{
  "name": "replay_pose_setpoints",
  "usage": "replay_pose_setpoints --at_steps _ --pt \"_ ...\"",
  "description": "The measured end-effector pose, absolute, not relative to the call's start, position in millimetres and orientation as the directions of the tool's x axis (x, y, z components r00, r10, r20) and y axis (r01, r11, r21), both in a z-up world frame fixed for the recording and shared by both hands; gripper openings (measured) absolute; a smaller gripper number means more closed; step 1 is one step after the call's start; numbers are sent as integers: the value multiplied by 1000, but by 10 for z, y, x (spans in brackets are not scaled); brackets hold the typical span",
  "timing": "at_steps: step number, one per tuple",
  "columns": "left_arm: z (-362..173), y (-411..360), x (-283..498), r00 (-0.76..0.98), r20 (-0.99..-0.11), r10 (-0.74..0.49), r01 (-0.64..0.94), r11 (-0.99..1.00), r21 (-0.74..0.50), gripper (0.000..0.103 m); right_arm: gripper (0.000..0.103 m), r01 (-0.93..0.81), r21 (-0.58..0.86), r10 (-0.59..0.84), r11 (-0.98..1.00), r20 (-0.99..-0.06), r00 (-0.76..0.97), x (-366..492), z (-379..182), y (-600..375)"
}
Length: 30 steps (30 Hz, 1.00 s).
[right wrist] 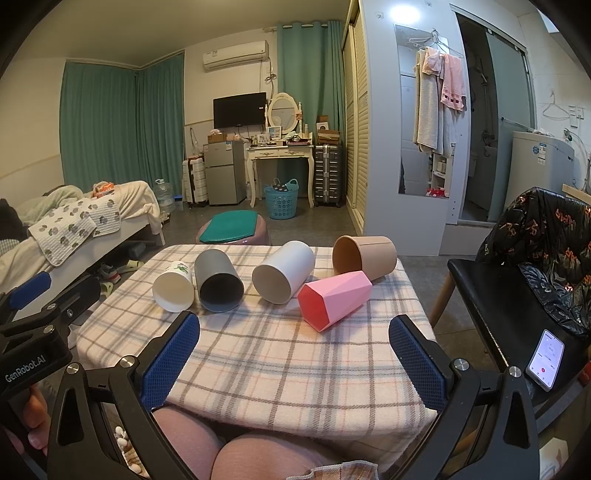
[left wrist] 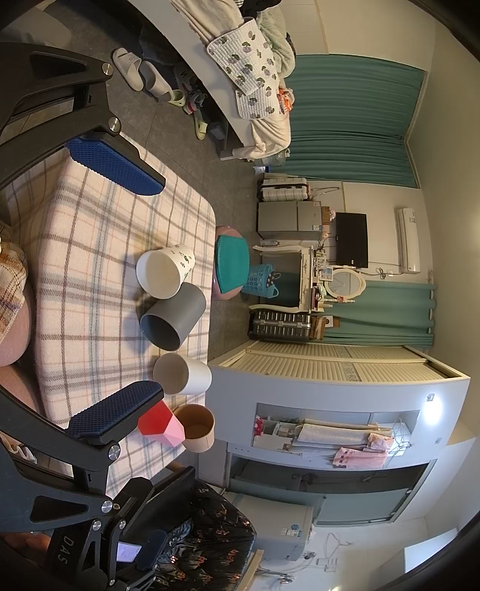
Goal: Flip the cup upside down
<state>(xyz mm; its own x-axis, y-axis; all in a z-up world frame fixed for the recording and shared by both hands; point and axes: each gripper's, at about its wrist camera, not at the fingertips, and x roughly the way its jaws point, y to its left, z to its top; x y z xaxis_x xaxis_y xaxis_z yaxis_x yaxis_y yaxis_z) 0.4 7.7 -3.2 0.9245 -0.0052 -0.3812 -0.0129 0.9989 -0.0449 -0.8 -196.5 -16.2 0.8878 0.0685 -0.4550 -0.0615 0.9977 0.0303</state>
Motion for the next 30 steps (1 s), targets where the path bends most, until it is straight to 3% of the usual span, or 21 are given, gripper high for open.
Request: replay_pose_setpoints --at_steps 30 --pt "186 238 166 927 -375 -8 -20 997 -72 103 103 -64 6 59 998 -472 879 100 15 -1879"
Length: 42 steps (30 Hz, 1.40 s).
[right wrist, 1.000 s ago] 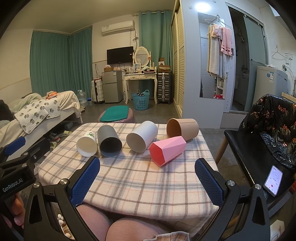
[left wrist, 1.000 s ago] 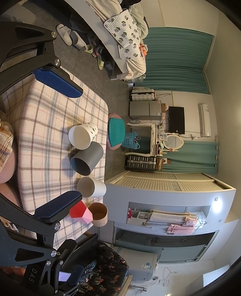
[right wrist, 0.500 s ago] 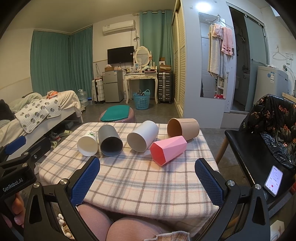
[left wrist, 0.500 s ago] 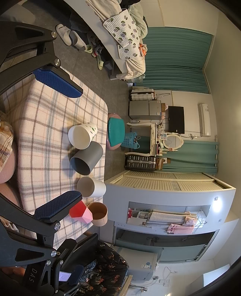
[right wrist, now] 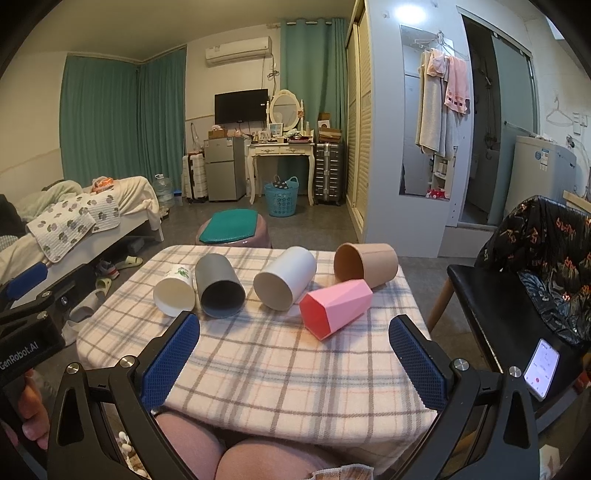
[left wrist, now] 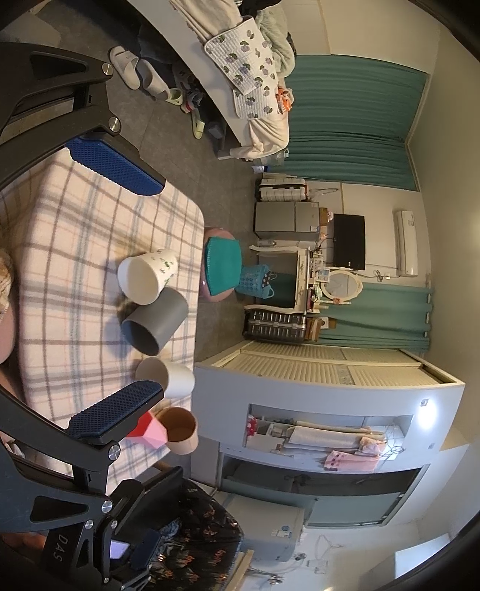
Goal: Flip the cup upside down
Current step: 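Reach the right gripper to the plain white cup and close around it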
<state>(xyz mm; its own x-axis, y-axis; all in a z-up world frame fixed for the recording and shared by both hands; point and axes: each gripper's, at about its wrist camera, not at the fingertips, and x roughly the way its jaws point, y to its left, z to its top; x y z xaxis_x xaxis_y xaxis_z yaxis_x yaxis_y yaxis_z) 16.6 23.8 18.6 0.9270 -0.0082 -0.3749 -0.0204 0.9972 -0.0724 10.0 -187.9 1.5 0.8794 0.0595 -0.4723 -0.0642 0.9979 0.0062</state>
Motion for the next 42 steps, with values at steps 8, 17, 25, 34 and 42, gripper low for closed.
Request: replay_pose_setpoints --at_steps 8,17,25,34,42 --pt "223 470 612 916 -401 3 -36 997 -74 103 103 -67 -1 57 998 -510 858 534 192 -1799" --pt "-79 697 1331 871 -492 15 -68 994 -90 103 102 -22 20 30 1000 -679 734 1863 -9 -1659" --pt "-379 749 1741 835 -550 20 -69 995 -69 103 92 4 14 9 1000 -797 603 2744 -619 -1563" --pt "-576 754 1914 807 -591 -9 -54 995 -88 103 83 41 20 -4 999 -861 509 3125 -977 -1626" --pt "-478 732 1836 817 -576 0 -59 995 -84 103 79 24 50 31 998 -861 508 3067 -980 -1650"
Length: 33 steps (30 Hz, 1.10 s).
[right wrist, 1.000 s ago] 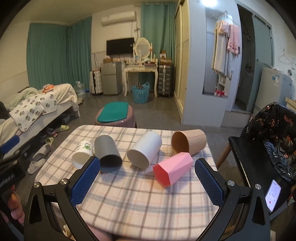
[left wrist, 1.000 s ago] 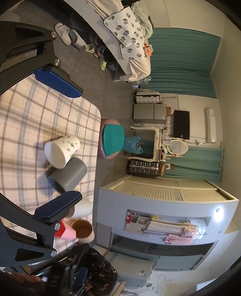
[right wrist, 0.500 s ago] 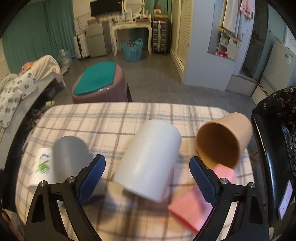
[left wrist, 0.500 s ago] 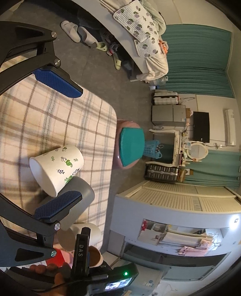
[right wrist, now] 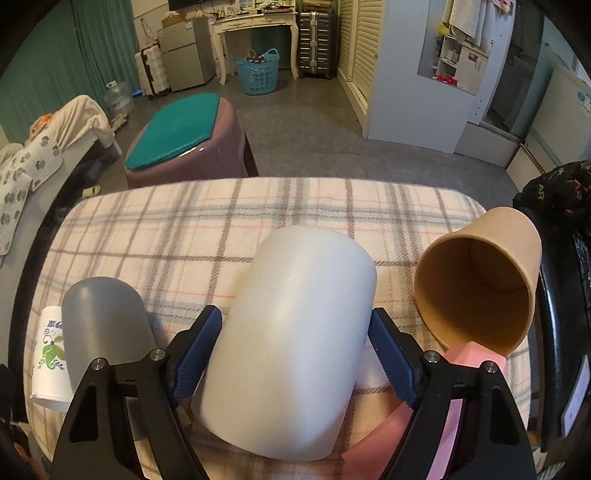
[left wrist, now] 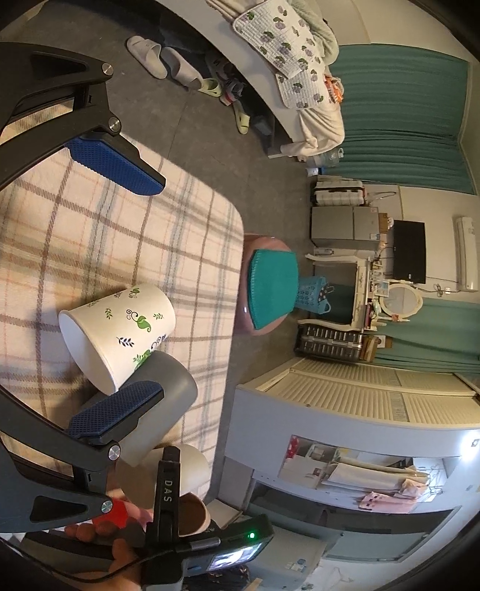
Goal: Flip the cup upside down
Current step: 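Reach the right gripper to the plain white cup and close around it, then lift the plain white cup with the right gripper toward the left gripper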
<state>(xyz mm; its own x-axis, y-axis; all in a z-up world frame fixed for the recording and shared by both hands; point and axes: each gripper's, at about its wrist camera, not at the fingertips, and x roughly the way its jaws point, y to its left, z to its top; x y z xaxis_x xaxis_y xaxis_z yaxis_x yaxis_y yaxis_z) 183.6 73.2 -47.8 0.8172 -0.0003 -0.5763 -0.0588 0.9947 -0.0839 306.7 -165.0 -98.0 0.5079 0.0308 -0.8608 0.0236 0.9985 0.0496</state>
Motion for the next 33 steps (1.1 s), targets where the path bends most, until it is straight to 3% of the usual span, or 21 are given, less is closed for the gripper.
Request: replay_pose_setpoints --at_steps 13,21,33 --pt "-190 635 1363 853 -521 -15 -42 994 -98 103 74 -72 108 129 992 -743 657 2082 -197 -1592" --pt "-350 611 1139 830 -558 4 -66 994 -90 103 73 -80 80 113 994 -742 661 1409 -567 -1439" --pt "-394 488 1050 818 -575 21 -66 996 -58 103 70 -94 81 122 992 -764 633 1310 -821 -1407"
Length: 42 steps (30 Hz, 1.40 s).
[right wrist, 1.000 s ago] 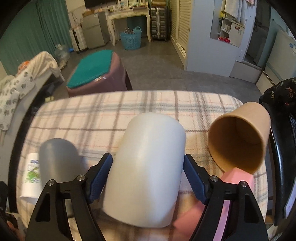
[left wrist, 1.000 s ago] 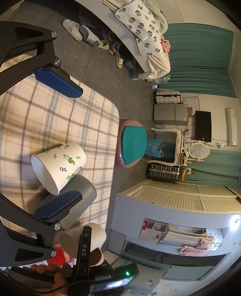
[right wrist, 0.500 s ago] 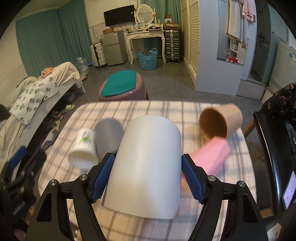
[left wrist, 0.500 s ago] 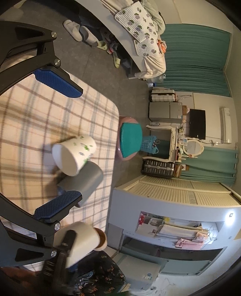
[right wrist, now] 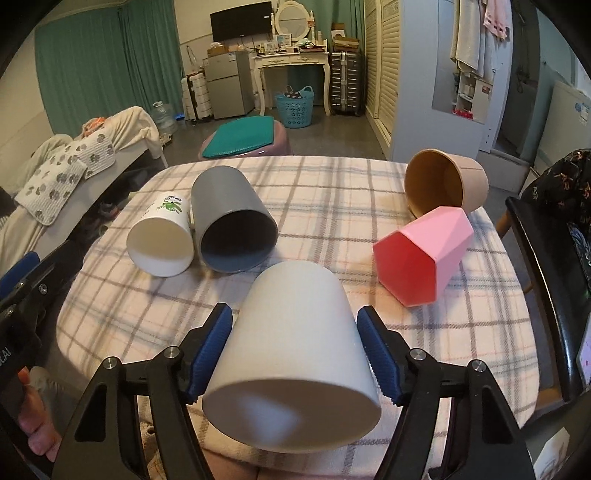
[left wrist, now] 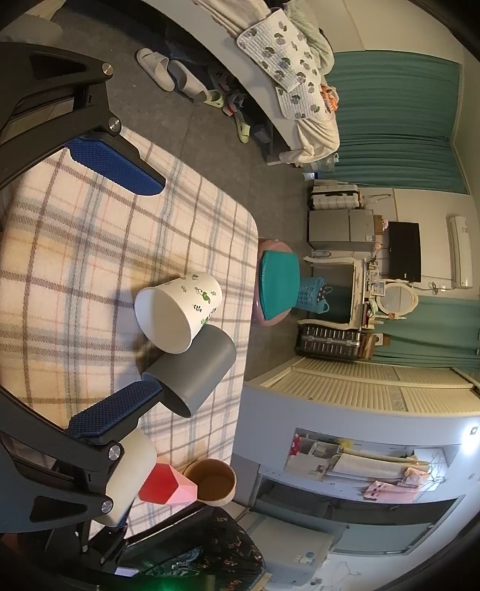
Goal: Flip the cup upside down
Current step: 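Lift the plain white cup with the right gripper toward the left gripper, then close the left gripper on the white cup while the right gripper releases it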
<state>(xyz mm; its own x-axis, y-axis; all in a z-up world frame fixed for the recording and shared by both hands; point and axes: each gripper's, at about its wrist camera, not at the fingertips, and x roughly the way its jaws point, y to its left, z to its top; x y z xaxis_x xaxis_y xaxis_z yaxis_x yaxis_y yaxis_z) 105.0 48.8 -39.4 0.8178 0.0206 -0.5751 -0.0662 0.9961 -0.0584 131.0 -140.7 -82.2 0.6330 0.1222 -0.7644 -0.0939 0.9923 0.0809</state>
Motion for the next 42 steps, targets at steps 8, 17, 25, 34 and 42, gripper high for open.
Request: replay_pose_setpoints --at_steps 8,17,25,34,42 --pt "-416 355 1072 804 -594 32 -65 997 -33 103 70 -101 128 163 987 -776 610 1259 -924 -1483" --pt "-198 248 1072 793 -609 28 -77 996 -55 103 87 -108 181 207 978 -730 651 1184 -683 -1771" --pt "28 -184 1096 792 -609 40 -65 998 -18 103 103 -119 89 148 989 -649 746 1050 -251 -2251" --pt "-132 -753 1303 741 -659 127 -75 991 106 103 103 -88 88 123 992 -600 791 971 -278 -2837" --pt "-499 -1011 1615 605 -796 30 24 998 56 103 103 -17 152 110 988 -631 768 1077 -530 -3135"
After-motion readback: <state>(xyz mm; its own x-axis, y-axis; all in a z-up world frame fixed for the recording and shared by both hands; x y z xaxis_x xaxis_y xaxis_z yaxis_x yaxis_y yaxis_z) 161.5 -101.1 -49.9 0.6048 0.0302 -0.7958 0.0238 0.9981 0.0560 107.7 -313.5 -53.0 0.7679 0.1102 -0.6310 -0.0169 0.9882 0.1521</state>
